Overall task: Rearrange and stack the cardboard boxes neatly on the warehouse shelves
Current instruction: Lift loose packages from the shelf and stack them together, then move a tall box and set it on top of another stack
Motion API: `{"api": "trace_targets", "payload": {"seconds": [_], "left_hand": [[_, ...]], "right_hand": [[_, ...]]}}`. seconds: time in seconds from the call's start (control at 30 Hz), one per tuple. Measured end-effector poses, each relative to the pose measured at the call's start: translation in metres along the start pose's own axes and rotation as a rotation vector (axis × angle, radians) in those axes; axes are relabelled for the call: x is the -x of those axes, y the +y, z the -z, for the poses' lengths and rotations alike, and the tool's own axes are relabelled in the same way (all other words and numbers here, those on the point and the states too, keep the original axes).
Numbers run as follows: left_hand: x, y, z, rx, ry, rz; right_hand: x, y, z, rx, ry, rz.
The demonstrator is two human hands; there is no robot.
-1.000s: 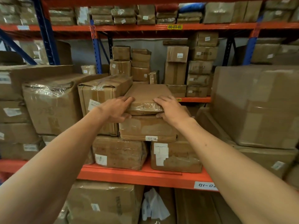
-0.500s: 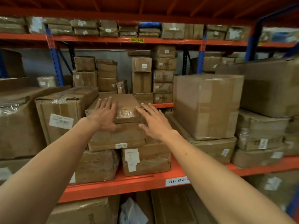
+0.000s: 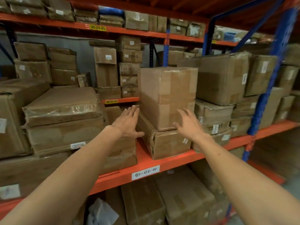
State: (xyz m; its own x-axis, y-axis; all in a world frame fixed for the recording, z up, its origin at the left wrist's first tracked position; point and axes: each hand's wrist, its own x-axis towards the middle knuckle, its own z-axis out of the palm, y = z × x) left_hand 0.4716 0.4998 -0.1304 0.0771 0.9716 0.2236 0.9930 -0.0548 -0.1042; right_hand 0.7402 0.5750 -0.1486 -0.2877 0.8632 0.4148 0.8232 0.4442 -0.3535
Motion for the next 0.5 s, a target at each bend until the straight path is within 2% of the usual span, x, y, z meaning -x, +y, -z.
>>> {"api": "trace_targets", "payload": {"seconds": [0.13, 0.23, 0.33, 0.5], "left_hand": [[-0.038, 0.032, -0.011, 0.195, -0.022, 0.096], [-0.076, 0.050, 0.004, 0.433, 0.037, 0.168], [-0.118, 0.061, 0.031, 0.652, 0.174, 0.194], [-0.164, 0.070, 0.061, 0.810, 0.370, 0.243]], "right_hand": [[-0.024, 0.056, 0.017, -0.200, 0.072, -0.227], [-0.050, 0.085, 0.028, -0.295, 0.068, -0.282], [-0.071, 0.105, 0.026, -0.300, -0.002, -0.263], [-0.093, 0.119, -0.007, -0.426, -0.218, -0.231]]}}
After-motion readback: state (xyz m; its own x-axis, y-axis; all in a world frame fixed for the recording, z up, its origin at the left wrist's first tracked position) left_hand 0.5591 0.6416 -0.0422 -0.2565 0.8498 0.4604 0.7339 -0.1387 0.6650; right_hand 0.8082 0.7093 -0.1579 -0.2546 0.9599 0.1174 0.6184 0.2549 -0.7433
